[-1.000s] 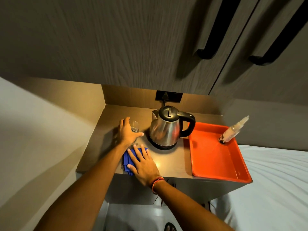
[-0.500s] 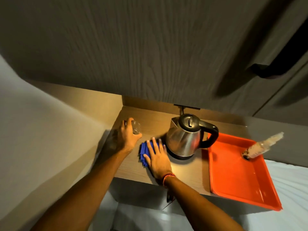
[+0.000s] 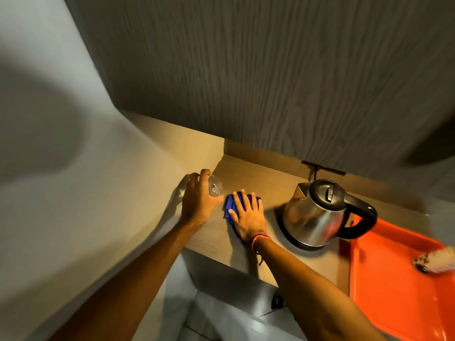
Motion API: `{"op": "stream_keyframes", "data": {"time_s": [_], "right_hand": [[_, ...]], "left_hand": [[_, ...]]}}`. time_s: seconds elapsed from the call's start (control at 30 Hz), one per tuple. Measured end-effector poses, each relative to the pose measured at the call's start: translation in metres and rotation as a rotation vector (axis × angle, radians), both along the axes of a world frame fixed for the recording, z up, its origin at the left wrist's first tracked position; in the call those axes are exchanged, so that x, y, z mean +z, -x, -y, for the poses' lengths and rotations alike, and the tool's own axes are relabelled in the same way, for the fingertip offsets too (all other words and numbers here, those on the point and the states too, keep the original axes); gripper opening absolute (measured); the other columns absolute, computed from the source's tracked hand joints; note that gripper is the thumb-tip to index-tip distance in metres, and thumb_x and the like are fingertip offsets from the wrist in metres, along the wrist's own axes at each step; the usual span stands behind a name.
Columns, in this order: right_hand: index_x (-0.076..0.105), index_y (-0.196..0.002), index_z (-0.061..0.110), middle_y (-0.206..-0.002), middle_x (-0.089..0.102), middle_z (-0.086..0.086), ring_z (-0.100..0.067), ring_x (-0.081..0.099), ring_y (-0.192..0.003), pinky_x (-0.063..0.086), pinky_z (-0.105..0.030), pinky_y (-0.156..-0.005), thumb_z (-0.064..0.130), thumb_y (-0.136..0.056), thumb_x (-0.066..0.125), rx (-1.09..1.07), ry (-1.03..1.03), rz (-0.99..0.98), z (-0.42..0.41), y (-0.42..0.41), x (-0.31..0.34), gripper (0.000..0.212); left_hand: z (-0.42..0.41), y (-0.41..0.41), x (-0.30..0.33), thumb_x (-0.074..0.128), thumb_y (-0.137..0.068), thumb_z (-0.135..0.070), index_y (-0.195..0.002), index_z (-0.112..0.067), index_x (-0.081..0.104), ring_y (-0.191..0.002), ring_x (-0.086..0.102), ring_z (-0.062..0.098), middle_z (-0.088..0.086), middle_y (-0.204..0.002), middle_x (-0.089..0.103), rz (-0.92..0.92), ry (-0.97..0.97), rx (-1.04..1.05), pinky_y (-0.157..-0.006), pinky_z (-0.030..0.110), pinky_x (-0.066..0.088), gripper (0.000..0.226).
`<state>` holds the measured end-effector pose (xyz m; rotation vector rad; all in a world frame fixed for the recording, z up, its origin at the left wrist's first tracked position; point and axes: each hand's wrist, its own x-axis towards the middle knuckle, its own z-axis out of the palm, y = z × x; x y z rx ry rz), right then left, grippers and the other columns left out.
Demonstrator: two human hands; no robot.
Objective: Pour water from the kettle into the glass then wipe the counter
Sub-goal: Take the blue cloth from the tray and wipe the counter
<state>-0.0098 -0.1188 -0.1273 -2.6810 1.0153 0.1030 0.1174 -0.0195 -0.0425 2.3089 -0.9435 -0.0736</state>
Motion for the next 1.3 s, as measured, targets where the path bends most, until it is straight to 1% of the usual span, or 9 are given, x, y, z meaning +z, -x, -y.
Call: {"op": "stream_keyframes", "data": {"time_s": [0.17, 0.37, 0.47, 0.6, 0.9, 0.97, 1.07, 1.2, 1.3], "right_hand": [[0.004, -0.161, 0.028, -0.17, 0.005, -0.004, -0.034, 0.001, -0.156, 0.0, -0.053, -0.127, 0.063, -0.101, 0.017, 0.131, 0.016, 0.036, -0.045, 0.0, -0.013, 0.071], [0.001, -0.16, 0.033, -0.17, 0.007, 0.0, -0.028, -0.001, -0.157, 0.0, -0.049, -0.128, 0.068, -0.1, 0.013, 0.184, 0.039, 0.085, -0.06, 0.047, -0.032, 0.071], [0.0, -0.16, 0.035, -0.17, 0.007, 0.002, -0.024, 0.0, -0.158, 0.006, -0.049, -0.128, 0.07, -0.099, 0.014, 0.122, 0.045, 0.102, -0.059, 0.077, -0.038, 0.072], [0.003, -0.16, 0.036, -0.17, 0.008, 0.004, -0.021, 0.002, -0.157, -0.003, -0.039, -0.126, 0.071, -0.098, 0.018, -0.017, 0.079, 0.142, -0.062, 0.115, -0.041, 0.072], [0.008, -0.16, 0.033, -0.17, 0.004, 0.006, -0.016, 0.0, -0.157, 0.002, -0.04, -0.129, 0.071, -0.097, 0.015, -0.227, 0.04, 0.187, -0.079, 0.161, -0.039, 0.075], [0.021, -0.159, 0.032, -0.168, 0.012, 0.005, -0.015, 0.008, -0.156, 0.005, -0.038, -0.129, 0.064, -0.1, 0.022, -0.286, -0.073, 0.33, -0.078, 0.158, -0.033, 0.067], [0.048, -0.146, 0.019, -0.156, 0.037, 0.0, -0.015, 0.035, -0.143, 0.028, -0.04, -0.123, 0.043, -0.104, 0.041, -0.594, -0.291, 0.643, -0.074, 0.154, -0.022, 0.048], [0.057, -0.13, 0.008, -0.128, 0.054, -0.011, -0.027, 0.052, -0.121, 0.045, -0.042, -0.106, 0.024, -0.094, 0.06, -0.903, -0.272, 0.583, -0.064, 0.157, -0.01, 0.04], [0.066, -0.118, 0.001, -0.117, 0.067, -0.016, -0.03, 0.063, -0.111, 0.052, -0.04, -0.096, 0.009, -0.083, 0.067, -0.941, -0.416, 0.611, -0.053, 0.162, -0.005, 0.036]], "left_hand": [[0.001, -0.001, -0.004, 0.085, -0.069, -0.034, -0.13, -0.022, 0.048, -0.11, 0.061, 0.028, 0.013, -0.126, 0.059, 0.016, -0.015, 0.009, -0.059, 0.025, 0.046, 0.072], [0.019, 0.025, -0.013, 0.084, -0.069, -0.03, -0.129, -0.022, 0.05, -0.105, 0.062, 0.027, 0.01, -0.126, 0.057, -0.055, -0.031, -0.056, -0.063, 0.027, 0.045, 0.07], [0.034, 0.046, -0.019, 0.084, -0.07, -0.027, -0.131, -0.024, 0.049, -0.112, 0.058, 0.027, 0.009, -0.13, 0.055, -0.144, -0.039, -0.101, -0.067, 0.028, 0.041, 0.07], [0.049, 0.067, -0.029, 0.085, -0.07, -0.028, -0.129, -0.027, 0.049, -0.114, 0.057, 0.026, 0.007, -0.132, 0.055, -0.19, -0.052, -0.165, -0.063, 0.025, 0.038, 0.069], [0.067, 0.089, -0.049, 0.087, -0.067, -0.028, -0.133, -0.023, 0.048, -0.118, 0.055, 0.031, 0.009, -0.135, 0.052, -0.217, -0.126, -0.265, -0.078, 0.037, 0.052, 0.077], [0.067, 0.09, -0.052, 0.087, -0.067, -0.028, -0.133, -0.022, 0.049, -0.118, 0.055, 0.03, 0.01, -0.134, 0.052, -0.195, -0.126, -0.275, -0.077, 0.035, 0.05, 0.076], [0.068, 0.093, -0.049, 0.088, -0.068, -0.024, -0.139, -0.02, 0.045, -0.125, 0.053, 0.031, 0.011, -0.14, 0.049, -0.243, -0.101, -0.285, -0.087, 0.041, 0.054, 0.083], [0.05, 0.107, -0.05, 0.093, -0.059, -0.04, -0.154, -0.018, 0.021, -0.139, 0.04, 0.036, 0.015, -0.154, 0.035, -0.335, -0.069, -0.119, -0.103, 0.053, 0.045, 0.121], [0.02, 0.133, -0.064, 0.074, -0.064, -0.071, -0.147, -0.006, 0.029, -0.134, 0.042, 0.039, 0.021, -0.149, 0.041, -0.326, -0.203, 0.131, -0.104, 0.055, 0.042, 0.115]]}}
